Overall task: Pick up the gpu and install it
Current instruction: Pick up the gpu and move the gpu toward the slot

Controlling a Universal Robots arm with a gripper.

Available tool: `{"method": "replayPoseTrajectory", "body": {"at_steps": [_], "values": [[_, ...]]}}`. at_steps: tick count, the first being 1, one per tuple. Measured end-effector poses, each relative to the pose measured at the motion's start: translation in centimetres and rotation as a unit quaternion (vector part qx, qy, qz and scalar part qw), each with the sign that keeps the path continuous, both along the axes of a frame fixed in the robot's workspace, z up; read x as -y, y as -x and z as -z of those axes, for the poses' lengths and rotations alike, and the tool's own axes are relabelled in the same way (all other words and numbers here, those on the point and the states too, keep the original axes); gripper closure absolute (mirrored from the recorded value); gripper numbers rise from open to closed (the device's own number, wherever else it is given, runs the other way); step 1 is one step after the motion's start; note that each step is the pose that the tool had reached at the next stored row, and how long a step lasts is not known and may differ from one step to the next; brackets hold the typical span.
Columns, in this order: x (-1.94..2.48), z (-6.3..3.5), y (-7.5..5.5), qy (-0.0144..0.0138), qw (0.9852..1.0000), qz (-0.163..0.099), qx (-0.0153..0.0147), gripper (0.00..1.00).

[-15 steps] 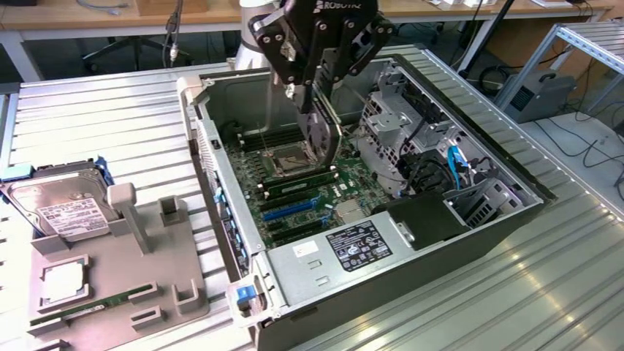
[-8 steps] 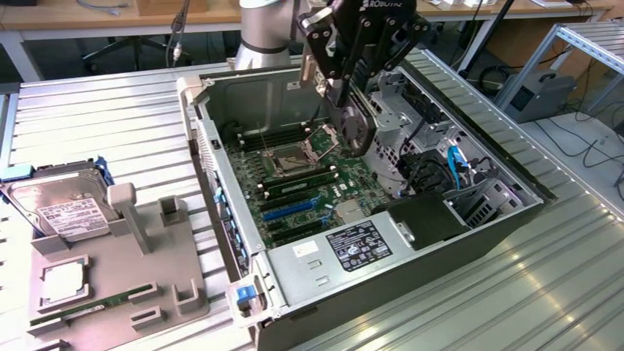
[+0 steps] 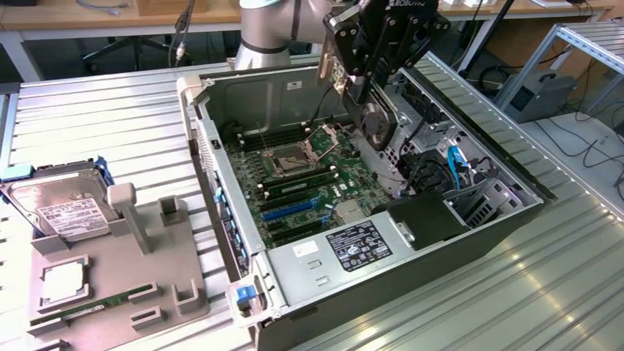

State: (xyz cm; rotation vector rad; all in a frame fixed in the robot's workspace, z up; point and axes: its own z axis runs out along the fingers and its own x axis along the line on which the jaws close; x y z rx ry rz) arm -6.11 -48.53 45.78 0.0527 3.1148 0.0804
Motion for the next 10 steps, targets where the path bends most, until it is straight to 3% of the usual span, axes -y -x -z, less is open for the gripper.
{"method": "replayPoseTrajectory", "body": {"at_steps": [4,10], "values": [[-0.01,0.00,0.0,0.0000,1.0000,0.000,0.0000,0.73],[-0.01,0.00,-1.9,0.0000,1.0000,0.000,0.0000,0.73]]}}
